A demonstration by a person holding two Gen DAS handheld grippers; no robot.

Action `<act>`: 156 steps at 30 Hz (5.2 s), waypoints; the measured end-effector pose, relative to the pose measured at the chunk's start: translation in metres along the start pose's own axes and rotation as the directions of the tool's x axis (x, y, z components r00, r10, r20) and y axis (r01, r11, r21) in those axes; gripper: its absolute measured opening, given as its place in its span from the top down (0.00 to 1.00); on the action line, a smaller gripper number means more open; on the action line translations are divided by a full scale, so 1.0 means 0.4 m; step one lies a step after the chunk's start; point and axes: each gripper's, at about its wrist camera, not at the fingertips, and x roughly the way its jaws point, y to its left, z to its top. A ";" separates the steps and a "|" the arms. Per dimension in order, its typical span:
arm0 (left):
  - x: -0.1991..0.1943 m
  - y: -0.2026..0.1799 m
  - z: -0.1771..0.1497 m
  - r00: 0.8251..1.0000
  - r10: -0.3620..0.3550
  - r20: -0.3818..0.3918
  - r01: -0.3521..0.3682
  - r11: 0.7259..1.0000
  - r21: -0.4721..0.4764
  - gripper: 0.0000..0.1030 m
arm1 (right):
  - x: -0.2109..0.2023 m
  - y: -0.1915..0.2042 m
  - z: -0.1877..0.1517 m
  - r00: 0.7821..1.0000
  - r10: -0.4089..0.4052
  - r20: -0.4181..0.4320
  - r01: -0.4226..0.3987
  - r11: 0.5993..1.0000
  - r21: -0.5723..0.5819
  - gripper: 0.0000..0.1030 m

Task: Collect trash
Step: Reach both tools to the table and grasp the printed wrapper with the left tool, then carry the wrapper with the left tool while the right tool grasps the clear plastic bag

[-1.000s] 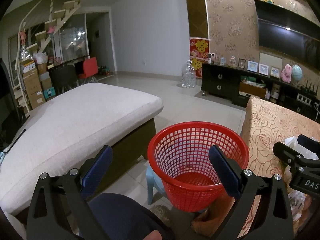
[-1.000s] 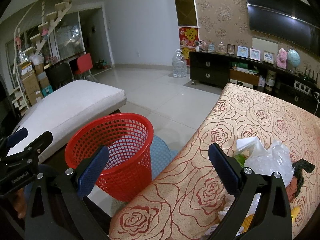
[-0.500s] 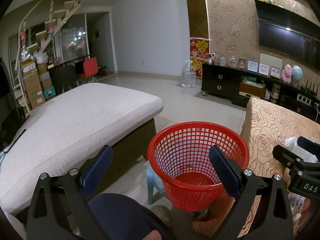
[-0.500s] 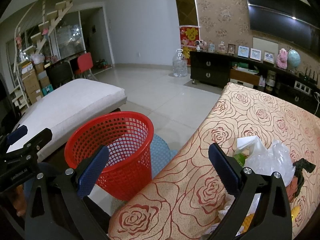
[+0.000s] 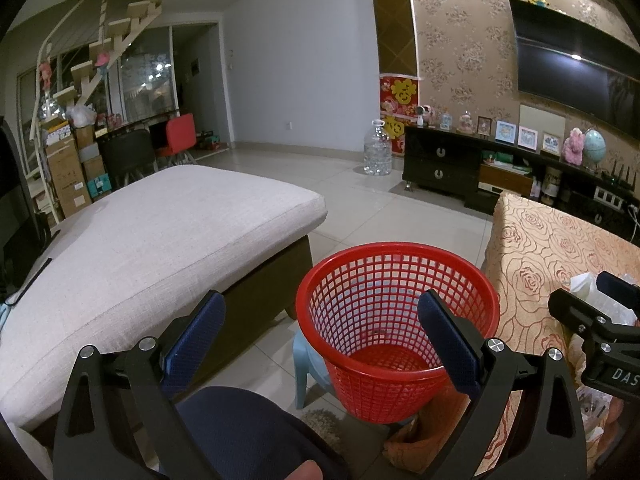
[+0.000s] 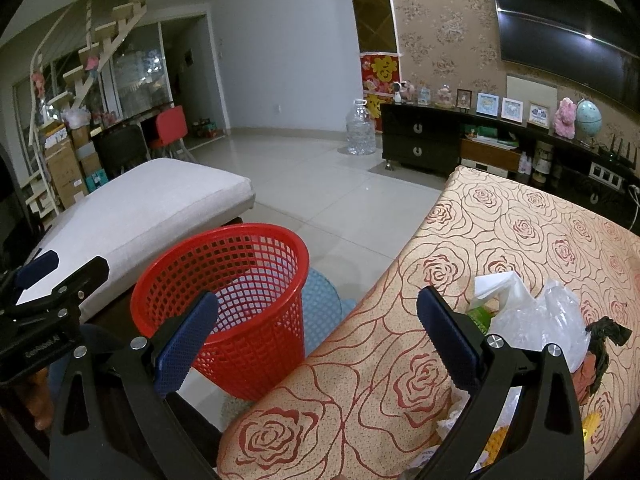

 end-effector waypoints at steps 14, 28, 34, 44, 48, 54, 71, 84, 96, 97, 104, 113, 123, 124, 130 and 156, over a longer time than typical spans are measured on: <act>0.001 -0.001 0.000 1.000 0.001 0.000 -0.001 1.000 0.000 0.09 | -0.012 -0.006 0.005 1.000 0.000 0.021 0.000 1.000 0.005 0.06; 0.007 -0.052 -0.033 0.997 -0.073 -0.027 0.074 0.997 0.023 0.09 | -0.142 -0.125 -0.015 0.984 -0.146 0.098 0.139 0.988 0.069 0.06; 0.002 -0.123 -0.060 0.986 -0.156 -0.052 0.160 0.984 0.079 0.09 | -0.217 -0.243 -0.069 0.964 -0.254 0.085 0.236 0.955 0.178 0.06; -0.025 -0.310 -0.143 0.916 -0.366 -0.167 0.398 0.885 0.241 0.09 | -0.303 -0.402 -0.172 0.925 -0.380 0.021 0.353 0.876 0.329 0.06; -0.049 -0.375 -0.153 0.866 -0.458 -0.201 0.498 0.828 0.257 0.09 | -0.322 -0.437 -0.201 0.910 -0.414 0.007 0.384 0.852 0.356 0.06; -0.080 -0.500 -0.175 0.770 -0.576 -0.275 0.638 0.709 0.300 0.09 | -0.329 -0.468 -0.218 0.909 -0.418 -0.006 0.387 0.835 0.392 0.06; 0.043 -0.591 -0.253 0.709 -0.535 -0.460 0.687 0.673 0.276 0.64 | -0.316 -0.495 -0.240 0.915 -0.400 -0.053 0.383 0.817 0.430 0.06; 0.053 -0.489 -0.177 0.745 -0.577 -0.335 0.656 0.725 0.210 0.73 | -0.263 -0.517 -0.268 0.919 -0.370 -0.134 0.389 0.799 0.458 0.06; 0.049 -0.369 -0.093 0.790 -0.580 -0.197 0.611 0.772 0.175 0.73 | -0.206 -0.416 -0.215 0.938 -0.343 -0.057 0.344 0.887 0.307 0.06; 0.051 -0.364 -0.093 0.794 -0.575 -0.196 0.606 0.776 0.177 0.73 | -0.199 -0.411 -0.213 0.937 -0.346 -0.059 0.347 0.889 0.299 0.06; 0.060 -0.342 -0.090 0.814 -0.550 -0.184 0.578 0.799 0.169 0.73 | -0.176 -0.390 -0.170 0.948 -0.319 -0.017 0.311 0.906 0.286 0.06; 0.067 -0.309 -0.080 0.844 -0.514 -0.152 0.535 0.828 0.171 0.73 | -0.038 -0.286 -0.104 0.952 -0.301 -0.063 0.304 0.951 0.050 0.06; 0.084 -0.265 -0.070 0.860 -0.489 -0.146 0.507 0.851 0.139 0.73 | 0.033 -0.285 -0.096 0.945 -0.290 -0.147 0.301 0.952 0.054 0.44; 0.084 -0.262 -0.069 0.861 -0.488 -0.145 0.506 0.851 0.138 0.73 | 0.030 -0.282 -0.091 0.951 -0.277 -0.138 0.287 0.955 0.066 0.44; 0.066 -0.250 -0.046 0.872 -0.478 -0.109 0.489 0.859 0.148 0.73 | -0.045 -0.267 -0.044 0.985 -0.171 -0.032 0.173 0.971 0.163 0.45; 0.188 -0.070 0.105 0.958 -0.284 -0.022 0.285 0.956 0.074 0.73 | 0.018 -0.179 0.065 0.998 -0.066 0.006 0.065 0.989 0.134 0.45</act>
